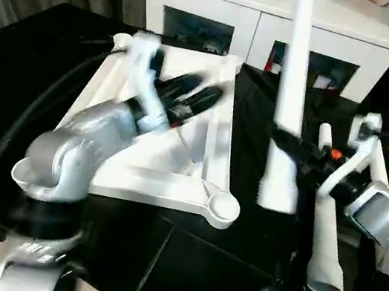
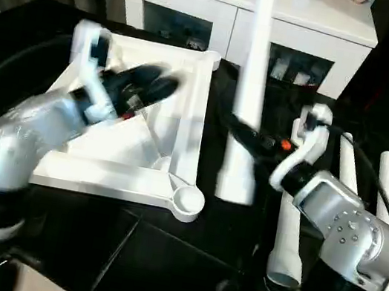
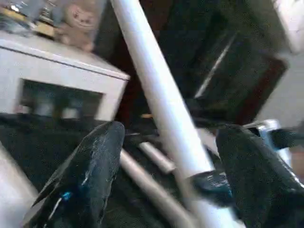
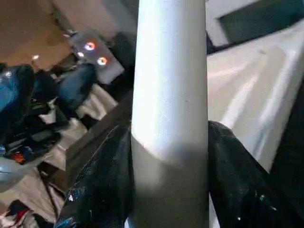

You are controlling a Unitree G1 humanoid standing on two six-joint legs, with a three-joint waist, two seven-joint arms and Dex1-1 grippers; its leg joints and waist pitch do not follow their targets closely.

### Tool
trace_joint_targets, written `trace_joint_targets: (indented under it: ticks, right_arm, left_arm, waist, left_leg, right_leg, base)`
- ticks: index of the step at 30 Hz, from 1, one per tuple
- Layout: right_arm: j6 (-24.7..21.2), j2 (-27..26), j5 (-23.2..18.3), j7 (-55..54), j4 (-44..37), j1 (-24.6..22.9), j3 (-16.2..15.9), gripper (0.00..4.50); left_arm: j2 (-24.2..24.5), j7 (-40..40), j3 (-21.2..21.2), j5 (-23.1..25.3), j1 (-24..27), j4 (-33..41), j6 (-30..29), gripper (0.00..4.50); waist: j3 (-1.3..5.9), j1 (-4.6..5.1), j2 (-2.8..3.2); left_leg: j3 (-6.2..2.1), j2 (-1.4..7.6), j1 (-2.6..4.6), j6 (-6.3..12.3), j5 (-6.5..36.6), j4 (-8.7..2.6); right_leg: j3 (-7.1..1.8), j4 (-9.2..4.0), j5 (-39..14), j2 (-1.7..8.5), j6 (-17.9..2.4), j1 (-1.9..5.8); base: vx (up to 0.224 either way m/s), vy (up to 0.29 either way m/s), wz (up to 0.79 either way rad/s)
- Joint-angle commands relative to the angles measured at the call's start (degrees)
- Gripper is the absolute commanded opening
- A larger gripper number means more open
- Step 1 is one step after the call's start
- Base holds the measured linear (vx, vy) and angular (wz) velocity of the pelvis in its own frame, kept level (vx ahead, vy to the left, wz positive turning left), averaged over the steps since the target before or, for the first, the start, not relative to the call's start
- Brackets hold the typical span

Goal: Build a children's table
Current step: Pick table leg

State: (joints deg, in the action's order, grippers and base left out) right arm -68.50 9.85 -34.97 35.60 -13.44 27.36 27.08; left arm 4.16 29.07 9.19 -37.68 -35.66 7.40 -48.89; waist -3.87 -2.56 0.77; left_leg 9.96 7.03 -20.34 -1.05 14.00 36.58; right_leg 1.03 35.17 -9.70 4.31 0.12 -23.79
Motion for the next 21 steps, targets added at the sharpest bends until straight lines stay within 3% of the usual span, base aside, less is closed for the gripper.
trace_joint_targets:
  ticks: [1, 2, 4, 9, 11, 12, 13, 16, 19, 21]
  right_arm:
    - [2.0, 0.6, -1.5, 1.1, -1.7, -0.6, -1.1, 1.81]
    - [2.5, 0.4, -2.2, 1.5, -2.7, -0.8, -2.1, 1.81]
    - [2.9, 0.3, -2.6, 1.8, -3.8, -1.0, -3.2, 1.81]
    - [3.2, 0.1, -3.2, 2.4, -6.4, -1.7, -5.8, 1.81]
    - [4.5, 0.5, -1.9, 2.1, -8.1, -2.3, -9.0, 1.81]
    - [6.8, 1.7, 0.5, 1.9, -9.0, -3.0, -12.3, 1.81]
    - [6.8, 1.7, 0.5, 1.9, -9.0, -3.0, -12.3, 1.81]
    - [11.3, 2.8, 5.3, 0.5, -9.5, -3.3, -17.6, 1.81]
    - [18.3, 2.8, 13.5, -3.9, -8.9, -2.5, -25.1, 1.81]
    - [20.9, 2.3, 16.7, -6.1, -8.0, -2.1, -27.8, 1.81]
  left_arm:
    - [-0.2, -1.4, 1.3, -1.7, -1.1, -0.5, -2.3, 4.05]
    - [-0.6, -0.7, 1.0, -2.8, -1.8, -0.2, -3.1, 4.16]
    - [0.0, 0.7, -0.2, -3.2, -2.2, 0.7, -3.6, 4.41]
    - [0.7, 2.0, -0.8, -6.3, -2.9, 2.2, -5.1, 4.50]
    - [0.1, 1.2, -1.3, -6.3, -2.9, 1.9, -5.7, 4.50]
    - [-0.2, 0.7, -1.7, -5.8, -2.9, 1.5, -5.8, 4.50]
    - [-0.2, 0.7, -1.7, -5.8, -2.9, 1.5, -5.8, 4.50]
    - [-0.6, -1.9, -2.3, -2.2, -3.4, -0.7, -3.8, 4.50]
    - [-2.3, -7.4, -0.2, 0.2, -5.0, -5.0, -1.1, 4.50]
    - [-2.9, -9.4, 0.9, -0.3, -5.5, -5.8, -0.6, 4.50]
  waist:
    - [3.88, -0.31, -1.12]
    - [3.98, -0.20, -1.59]
    - [4.07, -0.32, -1.19]
    - [4.11, -0.43, -1.13]
    - [4.04, -0.51, -1.04]
    - [4.04, -0.57, -1.05]
    - [4.02, -0.53, -1.12]
    - [3.89, -0.47, -1.07]
    - [3.95, -0.34, -0.85]
    - [3.99, -0.17, -1.01]
  left_leg:
    - [-1.65, 4.51, -0.02, 3.12, 0.8, -4.60]
    - [-1.65, 4.48, -0.14, 3.47, 0.3, -4.62]
    - [-1.75, 4.46, -0.15, 3.86, -1.1, -4.54]
    - [-1.72, 4.56, -0.08, 4.83, -2.6, -4.47]
    - [-1.72, 4.62, -0.13, 4.58, -2.3, -4.50]
    - [-1.72, 4.65, -0.12, 4.45, -2.3, -4.51]
    - [-1.72, 4.72, -0.08, 3.83, -1.9, -4.53]
    - [-1.71, 4.67, -0.13, 2.70, -0.6, -4.66]
    - [-1.82, 4.59, -0.08, 1.56, 0.6, -4.66]
    - [-1.87, 4.46, -0.25, 0.81, 0.6, -4.72]
  right_leg:
    - [-2.16, -3.80, -11.5, 3.98, -16.1, 3.32]
    - [-2.16, -3.83, -11.7, 3.90, -15.6, 3.43]
    - [-2.09, -3.65, -11.1, 3.87, -15.3, 3.33]
    - [-2.00, -3.42, -9.3, 3.79, -15.5, 3.13]
    - [-2.05, -3.51, -9.6, 3.84, -15.4, 3.16]
    - [-2.02, -3.54, -9.6, 3.81, -15.2, 3.14]
    - [-2.03, -3.62, -10.1, 3.81, -14.8, 3.14]
    - [-2.18, -3.93, -11.6, 3.75, -13.7, 3.14]
    - [-2.19, -4.06, -12.6, 3.76, -12.9, 3.14]
    - [-2.23, -3.96, -11.7, 3.78, -12.8, 3.36]
  base:
    - [0.000, 0.000, 0.00]
    - [0.000, 0.000, 0.00]
    - [0.000, 0.000, 0.00]
    - [0.000, 0.000, 0.00]
    - [0.000, 0.000, 0.00]
    - [0.000, 0.000, 0.00]
    - [0.000, 0.000, 0.00]
    - [0.000, 0.000, 0.00]
    - [0.000, 0.000, 0.00]
    - [0.000, 0.000, 0.00]
